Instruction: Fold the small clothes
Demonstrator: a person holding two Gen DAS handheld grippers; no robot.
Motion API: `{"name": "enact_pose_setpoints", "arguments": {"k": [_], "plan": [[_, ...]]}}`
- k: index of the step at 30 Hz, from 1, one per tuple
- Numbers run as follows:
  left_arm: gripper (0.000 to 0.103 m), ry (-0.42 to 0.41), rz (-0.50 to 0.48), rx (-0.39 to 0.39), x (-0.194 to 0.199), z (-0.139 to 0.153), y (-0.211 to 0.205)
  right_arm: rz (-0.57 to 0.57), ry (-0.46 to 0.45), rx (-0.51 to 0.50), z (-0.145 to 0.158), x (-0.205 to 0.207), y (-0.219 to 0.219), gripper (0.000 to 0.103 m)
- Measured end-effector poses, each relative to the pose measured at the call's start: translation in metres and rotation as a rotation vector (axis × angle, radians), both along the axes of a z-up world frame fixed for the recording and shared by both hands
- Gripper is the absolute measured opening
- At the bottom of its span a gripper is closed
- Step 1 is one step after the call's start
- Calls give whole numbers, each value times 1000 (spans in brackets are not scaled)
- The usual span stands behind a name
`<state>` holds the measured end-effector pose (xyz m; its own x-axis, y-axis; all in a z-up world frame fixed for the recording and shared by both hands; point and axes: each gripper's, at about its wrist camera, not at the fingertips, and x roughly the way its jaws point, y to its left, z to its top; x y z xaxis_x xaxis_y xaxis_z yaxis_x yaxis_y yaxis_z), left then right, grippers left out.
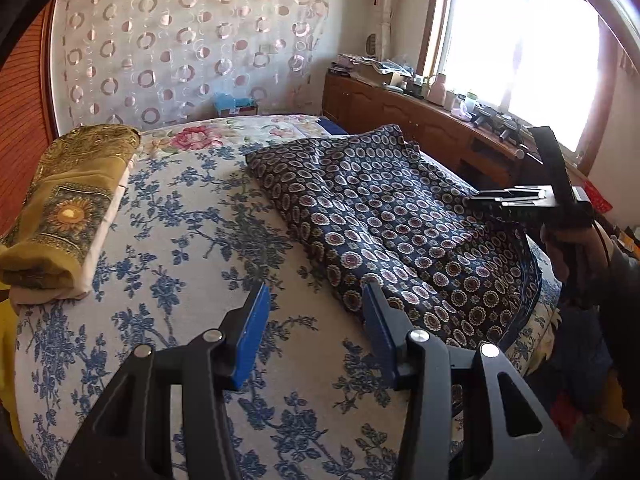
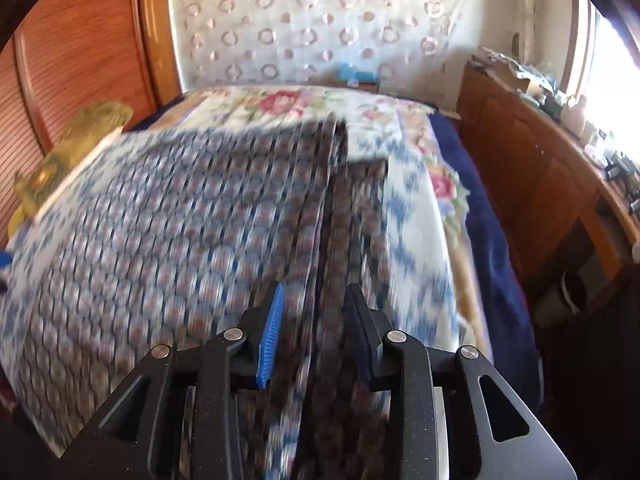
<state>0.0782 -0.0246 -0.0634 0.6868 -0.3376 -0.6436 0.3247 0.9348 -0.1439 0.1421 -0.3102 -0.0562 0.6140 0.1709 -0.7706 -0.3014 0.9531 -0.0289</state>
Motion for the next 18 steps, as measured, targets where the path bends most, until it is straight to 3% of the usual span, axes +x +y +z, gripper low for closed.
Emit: {"name": "enact_pose_setpoints", "arguments": {"k": [2, 8, 9, 11, 18], "plan": [[47, 4, -10, 5, 0, -1, -6, -5, 16, 10, -5, -9, -4, 46], [47, 7, -36, 19, -1, -1, -18, 12, 27, 40, -15, -29, -5, 44], [47, 7, -37, 21, -1, -1, -19, 15, 22, 35, -17, -32, -4, 39], [47, 10, -39, 22, -1, -1, -20, 25, 6, 39, -15, -36, -3, 6], [47, 9, -44, 13, -1, -2, -22, -33, -87, 65, 6, -64, -24, 1]]}}
